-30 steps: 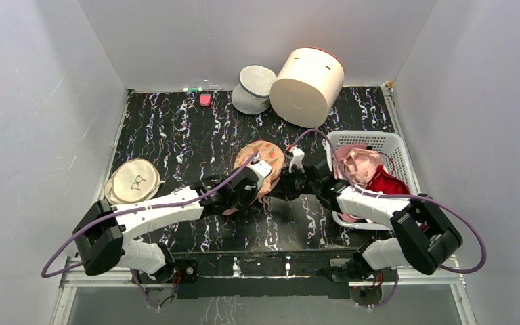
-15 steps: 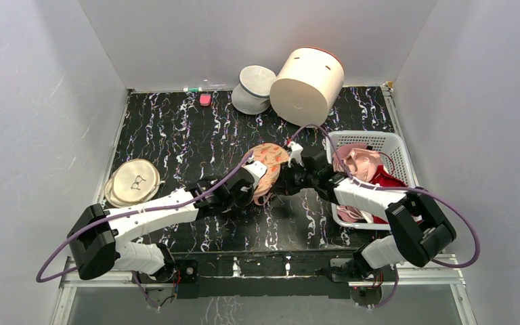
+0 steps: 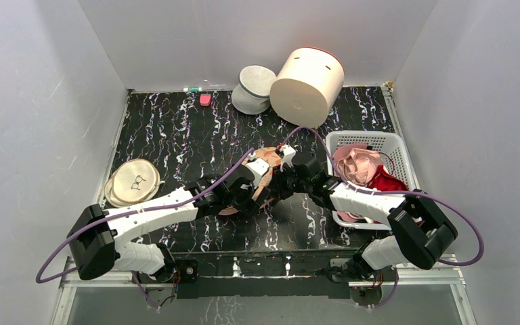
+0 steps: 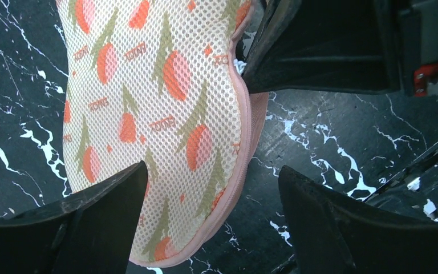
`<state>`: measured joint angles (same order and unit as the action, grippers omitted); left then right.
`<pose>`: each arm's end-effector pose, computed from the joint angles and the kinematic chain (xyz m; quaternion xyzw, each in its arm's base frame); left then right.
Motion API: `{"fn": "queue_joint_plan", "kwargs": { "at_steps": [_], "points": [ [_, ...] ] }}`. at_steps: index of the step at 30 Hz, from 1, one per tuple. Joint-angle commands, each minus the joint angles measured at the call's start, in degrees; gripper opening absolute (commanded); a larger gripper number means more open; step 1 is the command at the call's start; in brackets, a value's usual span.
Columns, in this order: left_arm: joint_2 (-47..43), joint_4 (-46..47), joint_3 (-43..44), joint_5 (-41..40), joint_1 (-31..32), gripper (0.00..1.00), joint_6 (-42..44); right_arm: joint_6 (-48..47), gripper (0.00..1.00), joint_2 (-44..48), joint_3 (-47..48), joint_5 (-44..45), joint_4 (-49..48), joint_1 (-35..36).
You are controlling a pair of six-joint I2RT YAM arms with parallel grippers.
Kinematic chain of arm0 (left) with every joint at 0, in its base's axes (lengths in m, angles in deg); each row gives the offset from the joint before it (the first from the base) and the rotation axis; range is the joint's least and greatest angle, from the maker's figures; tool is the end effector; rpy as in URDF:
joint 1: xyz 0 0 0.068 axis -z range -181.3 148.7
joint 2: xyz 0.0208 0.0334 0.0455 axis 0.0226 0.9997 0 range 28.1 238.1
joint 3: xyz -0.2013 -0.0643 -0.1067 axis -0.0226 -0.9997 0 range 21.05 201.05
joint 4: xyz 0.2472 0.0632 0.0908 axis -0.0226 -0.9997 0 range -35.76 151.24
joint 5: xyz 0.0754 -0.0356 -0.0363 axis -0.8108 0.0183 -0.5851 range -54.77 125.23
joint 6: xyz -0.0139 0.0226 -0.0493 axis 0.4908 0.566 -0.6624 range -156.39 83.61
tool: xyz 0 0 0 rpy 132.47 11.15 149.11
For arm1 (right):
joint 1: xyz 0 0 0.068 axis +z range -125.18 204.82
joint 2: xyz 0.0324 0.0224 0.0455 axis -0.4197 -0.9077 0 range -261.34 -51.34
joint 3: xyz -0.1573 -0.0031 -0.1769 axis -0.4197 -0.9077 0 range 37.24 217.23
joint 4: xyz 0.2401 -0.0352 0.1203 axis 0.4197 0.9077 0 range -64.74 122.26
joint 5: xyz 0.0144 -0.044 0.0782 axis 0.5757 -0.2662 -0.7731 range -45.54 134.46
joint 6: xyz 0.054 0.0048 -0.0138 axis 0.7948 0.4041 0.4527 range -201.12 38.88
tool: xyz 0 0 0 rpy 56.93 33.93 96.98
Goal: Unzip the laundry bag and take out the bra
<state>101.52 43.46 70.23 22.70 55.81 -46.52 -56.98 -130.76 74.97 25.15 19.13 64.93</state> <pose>0.1675 -0.2436 0.2058 0.3212 0.8506 -0.1407 0.3917 0.2201 0.2021 0.1471 -0.1978 0.8575 0.3662 0.3026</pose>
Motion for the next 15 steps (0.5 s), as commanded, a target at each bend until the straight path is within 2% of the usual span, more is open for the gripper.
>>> {"fn": "queue_joint_plan", "kwargs": {
  "at_steps": [1,9,12,15],
  "points": [
    [-0.37,3.12,2.14,1.24,-0.27,0.84,-0.77,-0.61,0.00,1.67,1.30,0.46,-4.45,-0.05],
    [5.40,3.25,4.93,0.49,-0.25,0.77,0.85,0.57,0.00,1.65,0.37,-2.96,-6.08,-0.05],
    [7.54,2.87,5.39,-1.76,-0.31,0.71,1.41,0.47,0.00,1.89,0.23,-3.38,-6.01,-0.04],
    [8.22,2.39,5.53,-4.91,-0.31,0.56,1.35,0.50,0.00,2.06,0.06,-3.46,-5.95,-0.04]
  ]
}}
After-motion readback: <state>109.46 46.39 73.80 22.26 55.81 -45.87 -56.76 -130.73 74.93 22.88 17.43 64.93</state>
